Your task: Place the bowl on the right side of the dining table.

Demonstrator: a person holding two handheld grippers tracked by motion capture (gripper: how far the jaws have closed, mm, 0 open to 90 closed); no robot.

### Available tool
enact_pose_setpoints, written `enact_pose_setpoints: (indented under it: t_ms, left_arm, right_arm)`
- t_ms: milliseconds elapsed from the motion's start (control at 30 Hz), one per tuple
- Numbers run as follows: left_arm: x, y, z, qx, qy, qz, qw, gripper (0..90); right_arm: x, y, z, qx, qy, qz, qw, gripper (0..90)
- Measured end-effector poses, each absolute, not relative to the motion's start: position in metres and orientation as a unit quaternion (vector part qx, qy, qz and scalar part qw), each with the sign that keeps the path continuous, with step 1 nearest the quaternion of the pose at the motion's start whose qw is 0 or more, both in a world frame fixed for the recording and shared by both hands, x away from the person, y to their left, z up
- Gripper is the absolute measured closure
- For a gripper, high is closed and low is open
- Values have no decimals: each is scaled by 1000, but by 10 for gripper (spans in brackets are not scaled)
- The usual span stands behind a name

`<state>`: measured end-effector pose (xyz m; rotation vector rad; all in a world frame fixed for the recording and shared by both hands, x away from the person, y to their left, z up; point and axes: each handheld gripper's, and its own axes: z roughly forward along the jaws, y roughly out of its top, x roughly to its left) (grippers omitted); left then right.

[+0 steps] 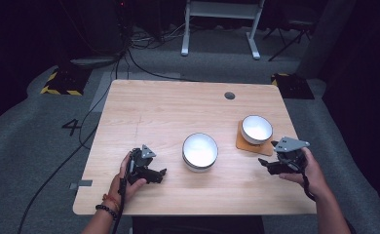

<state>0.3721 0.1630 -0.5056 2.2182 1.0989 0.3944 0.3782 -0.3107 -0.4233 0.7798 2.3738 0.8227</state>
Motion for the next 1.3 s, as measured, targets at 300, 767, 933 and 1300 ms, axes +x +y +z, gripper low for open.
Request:
enact_pose_setpoints:
  t_ms: [300, 767, 933, 1300]
  left_arm:
    - [372, 163, -506, 841, 416, 149, 312, 2]
    - [372, 163, -506, 841, 416, 150, 312, 2]
    - [372, 163, -506, 841, 417, 149, 312, 2]
    - [372, 163, -506, 841, 417, 150, 312, 2]
  right_arm:
    - [373, -321, -434, 291, 874, 294, 254, 200]
    - [367, -336, -453, 295, 882, 266, 255, 190]
    - [367, -342, -461, 303, 882, 263, 249, 188]
    - [366, -353, -479, 325, 874, 279, 230, 184]
